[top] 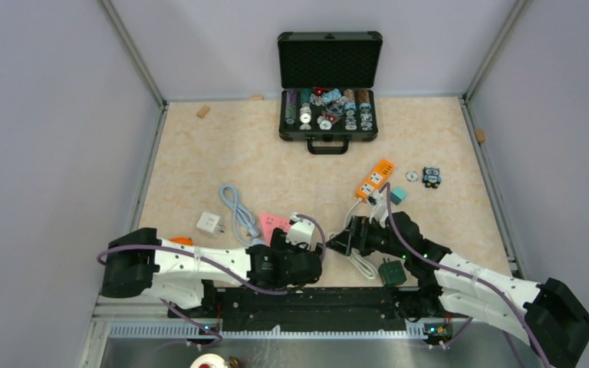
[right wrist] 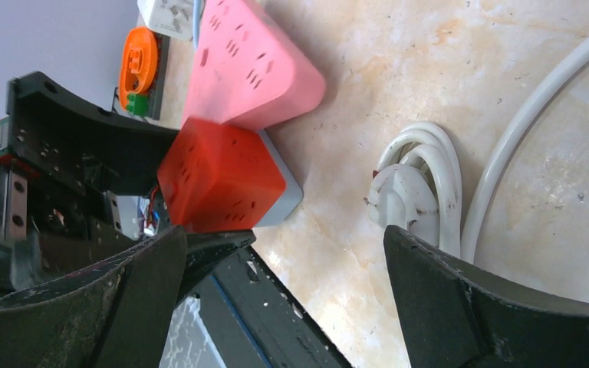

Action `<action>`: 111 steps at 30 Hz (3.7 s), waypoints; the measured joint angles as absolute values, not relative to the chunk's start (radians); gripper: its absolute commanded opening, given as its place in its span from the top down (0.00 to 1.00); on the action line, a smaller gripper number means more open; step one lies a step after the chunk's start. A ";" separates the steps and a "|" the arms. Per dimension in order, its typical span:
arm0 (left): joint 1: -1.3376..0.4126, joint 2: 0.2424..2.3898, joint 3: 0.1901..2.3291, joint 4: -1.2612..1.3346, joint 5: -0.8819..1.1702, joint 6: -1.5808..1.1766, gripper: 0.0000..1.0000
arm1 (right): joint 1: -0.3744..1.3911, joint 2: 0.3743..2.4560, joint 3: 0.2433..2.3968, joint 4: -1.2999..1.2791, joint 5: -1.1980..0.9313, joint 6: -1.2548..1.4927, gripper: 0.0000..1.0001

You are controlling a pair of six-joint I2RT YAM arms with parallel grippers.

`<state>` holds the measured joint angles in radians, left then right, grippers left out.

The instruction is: Insert the plug

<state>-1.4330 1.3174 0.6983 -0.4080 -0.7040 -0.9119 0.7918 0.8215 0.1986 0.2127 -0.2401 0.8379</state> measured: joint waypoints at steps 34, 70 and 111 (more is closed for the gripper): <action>-1.452 0.191 0.355 -0.755 -0.637 -1.139 0.01 | 0.992 1.510 0.814 -0.009 -0.443 0.270 0.18; -1.019 0.678 0.565 -0.725 -0.443 -0.843 0.01 | 1.124 1.517 0.883 -0.144 0.195 0.321 1.00; -0.746 0.793 0.615 -0.608 -0.260 -0.602 0.01 | 1.200 1.541 0.743 0.204 0.126 0.834 0.22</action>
<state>-0.7464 0.7925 0.6151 -0.6083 -0.2596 -0.6022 1.2003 1.5406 0.7425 0.2039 0.1261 0.8337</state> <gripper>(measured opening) 0.986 0.773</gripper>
